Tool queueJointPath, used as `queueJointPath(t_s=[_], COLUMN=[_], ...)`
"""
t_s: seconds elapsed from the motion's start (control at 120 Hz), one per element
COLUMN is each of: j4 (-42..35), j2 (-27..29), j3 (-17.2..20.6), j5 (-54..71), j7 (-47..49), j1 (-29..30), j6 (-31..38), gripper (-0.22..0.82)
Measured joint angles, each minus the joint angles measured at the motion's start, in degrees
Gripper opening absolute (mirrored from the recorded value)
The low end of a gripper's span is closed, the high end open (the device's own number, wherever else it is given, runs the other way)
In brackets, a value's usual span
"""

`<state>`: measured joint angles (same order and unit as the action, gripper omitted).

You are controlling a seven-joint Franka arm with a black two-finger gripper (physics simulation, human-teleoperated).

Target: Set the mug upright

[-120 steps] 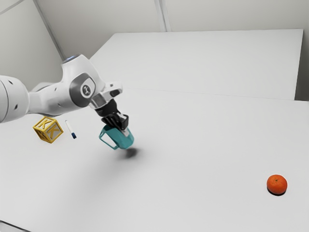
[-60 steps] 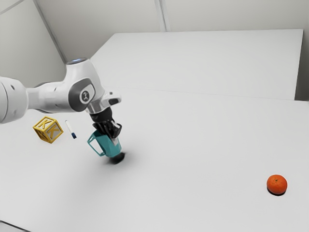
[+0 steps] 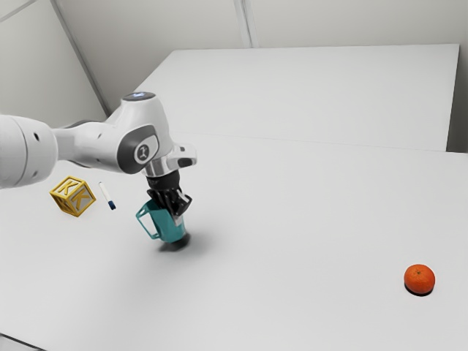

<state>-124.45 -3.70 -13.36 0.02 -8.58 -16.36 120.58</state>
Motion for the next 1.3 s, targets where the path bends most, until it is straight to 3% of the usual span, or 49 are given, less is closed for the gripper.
queueJointPath(t_s=[0.633, 0.825, 0.933, 1.092, 1.3], j4=[0.0, -0.1, 0.3, 1.8, 6.2], j2=[-3.2, -2.8, -2.0, 0.8, 4.3], j3=[0.0, -0.1, -0.2, -0.4, -0.5], j5=[0.6, -0.4, -0.4, -0.1, 0.0], j7=[3.3, 3.6, 3.6, 3.6, 3.7], j1=[-0.4, -0.7, -0.6, -0.8, -1.0], j6=[2.7, 3.3, 3.4, 2.8, -0.5], gripper=[-0.18, 0.21, 0.37, 0.49, 0.56])
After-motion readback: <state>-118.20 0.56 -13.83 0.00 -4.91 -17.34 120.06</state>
